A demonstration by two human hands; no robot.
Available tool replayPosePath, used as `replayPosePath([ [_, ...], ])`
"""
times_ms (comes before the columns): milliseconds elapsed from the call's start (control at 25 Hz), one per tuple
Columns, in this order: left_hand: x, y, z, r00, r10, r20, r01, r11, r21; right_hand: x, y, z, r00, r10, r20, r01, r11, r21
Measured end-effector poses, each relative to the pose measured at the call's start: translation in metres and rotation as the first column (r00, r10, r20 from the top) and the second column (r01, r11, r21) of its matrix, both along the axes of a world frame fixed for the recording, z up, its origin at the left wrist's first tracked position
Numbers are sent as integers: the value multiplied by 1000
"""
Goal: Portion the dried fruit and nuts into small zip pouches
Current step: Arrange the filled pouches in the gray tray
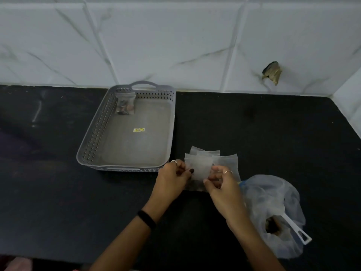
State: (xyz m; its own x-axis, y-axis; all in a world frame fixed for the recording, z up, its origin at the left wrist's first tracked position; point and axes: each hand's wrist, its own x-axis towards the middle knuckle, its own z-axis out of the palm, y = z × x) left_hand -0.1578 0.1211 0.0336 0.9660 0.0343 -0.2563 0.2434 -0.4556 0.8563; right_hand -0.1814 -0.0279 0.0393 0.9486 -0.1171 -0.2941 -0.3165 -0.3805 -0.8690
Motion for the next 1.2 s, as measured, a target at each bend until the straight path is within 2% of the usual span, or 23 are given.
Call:
replayPosePath([
  [160, 20, 18, 39, 987, -36, 159, 53, 993, -102, 24, 13, 33, 992, 16, 125, -31, 992, 119],
  [280, 53, 46, 60, 966, 34, 255, -8, 994, -106, 58, 38, 51, 964, 39, 263, -72, 990, 120],
  [440, 103, 94, 70, 948, 133, 288, -96, 986, -140, 120, 89, 58, 947, 49, 319, -89, 989, 114],
  [640, 173, 154, 40, 954, 233, 190, -212, 970, -123, 202, 154, 38, 966, 91, 244, -100, 995, 26],
  [800, 201, 180, 8, 952, 261, 157, -243, 962, -126, 247, 189, 4, 997, 22, 72, -32, 990, 136],
  [880, 210, 185, -6, 963, 220, 154, -203, 972, -122, 261, 196, -13, 999, -15, 48, 9, 992, 125],
  [1040, 232, 189, -20, 980, 86, 180, -96, 994, 46, 288, 205, -27, 998, -53, 25, 52, 997, 65],
  [1200, 249, 194, -24, 982, 34, 186, -70, 978, 196, 308, 218, -38, 998, -59, -3, 59, 998, 0],
])
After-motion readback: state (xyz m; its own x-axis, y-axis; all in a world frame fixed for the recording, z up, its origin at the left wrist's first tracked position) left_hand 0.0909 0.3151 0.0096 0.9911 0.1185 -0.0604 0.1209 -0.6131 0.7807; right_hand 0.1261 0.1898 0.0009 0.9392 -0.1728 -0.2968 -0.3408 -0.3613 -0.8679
